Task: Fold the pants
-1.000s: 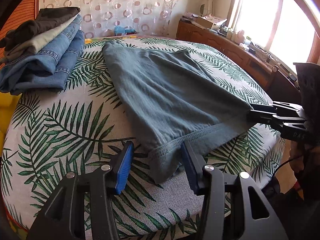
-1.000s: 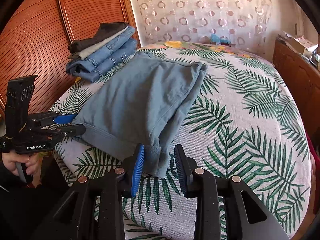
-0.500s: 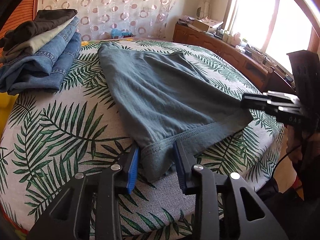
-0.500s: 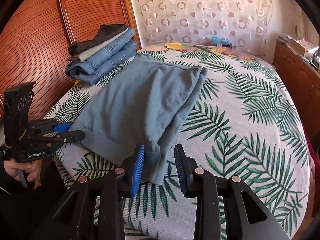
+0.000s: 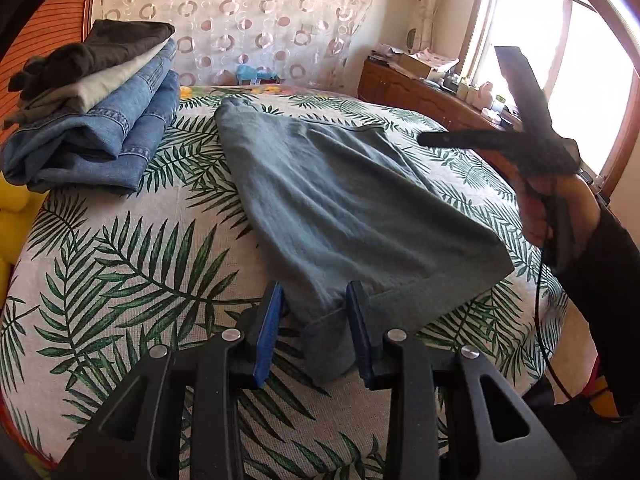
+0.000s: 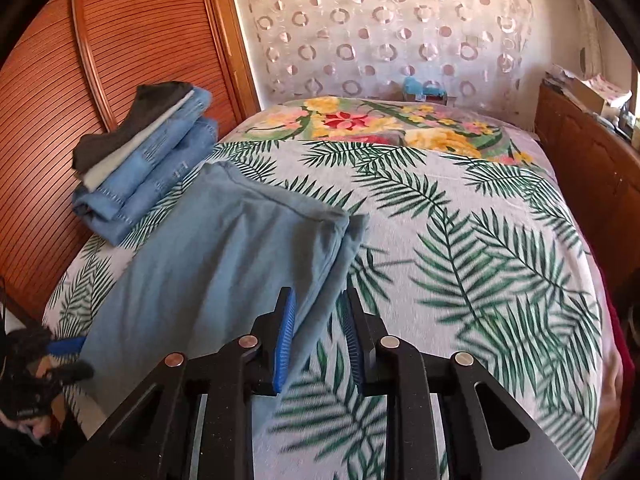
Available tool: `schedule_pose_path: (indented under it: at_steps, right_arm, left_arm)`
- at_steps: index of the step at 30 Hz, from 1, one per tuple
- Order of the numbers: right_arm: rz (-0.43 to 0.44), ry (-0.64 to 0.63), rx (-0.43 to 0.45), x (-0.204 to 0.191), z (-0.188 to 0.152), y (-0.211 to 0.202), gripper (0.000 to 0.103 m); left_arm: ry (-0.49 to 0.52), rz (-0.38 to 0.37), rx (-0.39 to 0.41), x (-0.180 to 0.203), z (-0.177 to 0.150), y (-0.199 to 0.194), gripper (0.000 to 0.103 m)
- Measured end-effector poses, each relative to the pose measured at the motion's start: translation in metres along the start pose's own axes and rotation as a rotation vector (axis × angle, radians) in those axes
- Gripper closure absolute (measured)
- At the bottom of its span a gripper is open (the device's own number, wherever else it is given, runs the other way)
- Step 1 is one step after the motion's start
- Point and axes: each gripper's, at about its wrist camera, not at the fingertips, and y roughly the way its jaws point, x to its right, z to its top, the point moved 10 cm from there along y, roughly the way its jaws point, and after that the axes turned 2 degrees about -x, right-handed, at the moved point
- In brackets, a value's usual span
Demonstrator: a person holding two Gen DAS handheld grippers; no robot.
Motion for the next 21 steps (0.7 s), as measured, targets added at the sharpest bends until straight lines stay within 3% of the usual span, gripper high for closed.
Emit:
schedule_pose_path:
  at_steps: [6, 16, 21]
  right_arm:
    - [0.018, 0.002, -0.043, -0.007, 0.023, 0.038, 0.083]
    - [-0.036, 0.017, -0.099, -0.003, 0.041, 0.082, 0.083]
    - [-0.038, -0.012, -0.093, -0.006, 0.045, 0.079, 0.101]
  left_arm:
    - [-0.005, 0.004, -0.012, -0.002, -0.003, 0.005, 0.069]
    - [-0.009, -0.009, -0.005, -0.002, -0.005, 0.004, 0.069]
    - [-0.005, -0.009, -0.002, -0.002, -0.006, 0.003, 0.069]
